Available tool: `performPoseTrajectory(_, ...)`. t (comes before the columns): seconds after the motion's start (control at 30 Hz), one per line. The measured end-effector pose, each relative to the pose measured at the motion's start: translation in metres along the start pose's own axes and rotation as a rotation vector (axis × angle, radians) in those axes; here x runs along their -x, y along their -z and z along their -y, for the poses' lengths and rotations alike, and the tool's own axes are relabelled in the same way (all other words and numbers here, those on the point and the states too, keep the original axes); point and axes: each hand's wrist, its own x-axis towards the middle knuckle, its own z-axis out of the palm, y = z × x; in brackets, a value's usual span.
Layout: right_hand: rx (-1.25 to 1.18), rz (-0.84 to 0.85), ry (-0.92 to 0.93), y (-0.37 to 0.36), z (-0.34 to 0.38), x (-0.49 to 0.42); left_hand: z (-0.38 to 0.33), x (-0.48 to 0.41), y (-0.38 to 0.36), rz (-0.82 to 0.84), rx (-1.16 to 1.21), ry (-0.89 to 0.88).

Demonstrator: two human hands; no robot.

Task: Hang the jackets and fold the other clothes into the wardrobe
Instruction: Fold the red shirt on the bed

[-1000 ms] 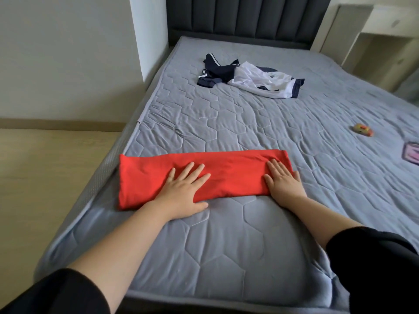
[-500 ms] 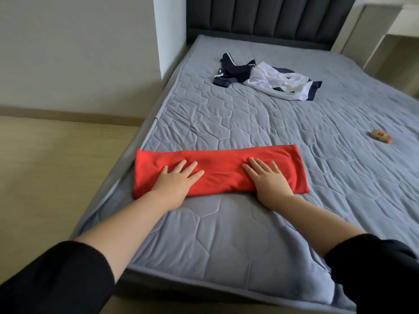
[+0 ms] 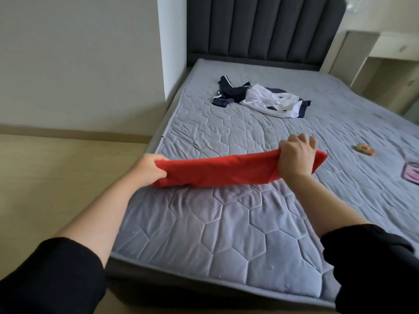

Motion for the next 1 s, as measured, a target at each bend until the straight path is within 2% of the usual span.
performPoseTrajectory(0.13,0.038,0.081,-0.135,0.016,0.000,-0.012,0.001,-0.005,0.029,0.265,0.516,0.165)
performPoseTrajectory(0.2,0.056,0.169,-0.172,0.013,-0.001,-0.015,0.008,-0.007,0.028,0.286,0.569,0.249)
performPoseTrajectory(0.37,0.093,0.248,-0.187,-0.029,0.002,0.004,0.031,-0.015,-0.010,-0.086,0.209,0.326)
performPoseTrajectory(0.43,0.111,0.329,-0.146,-0.048,0.003,0.016,0.031,-0.012,-0.024,-0.166,-0.093,0.236)
performPoseTrajectory(0.5,0.085,0.403,-0.118,-0.062,0.008,0.026,0.021,-0.006,-0.041,-0.237,-0.325,-0.013)
performPoseTrajectory(0.57,0.022,0.436,-0.075,-0.071,0.023,0.031,0.005,0.000,-0.064,-0.214,-0.421,-0.283)
performPoseTrajectory(0.63,-0.118,0.438,-0.020,-0.075,0.048,0.036,-0.011,0.006,-0.090,-0.101,-0.527,-0.378)
performPoseTrajectory(0.73,-0.313,0.490,0.058,-0.078,0.080,0.053,-0.010,0.010,-0.120,0.153,-0.678,-0.294)
performPoseTrajectory(0.8,-0.313,0.553,0.116,-0.085,0.081,0.072,0.003,0.011,-0.126,0.248,-0.703,-0.232)
performPoseTrajectory(0.93,-0.238,0.595,0.148,-0.096,0.059,0.092,0.024,0.006,-0.119,0.211,-0.774,-0.220)
performPoseTrajectory(1.0,-0.232,0.598,0.126,-0.098,0.059,0.091,0.029,0.004,-0.112,0.166,-0.780,-0.153)
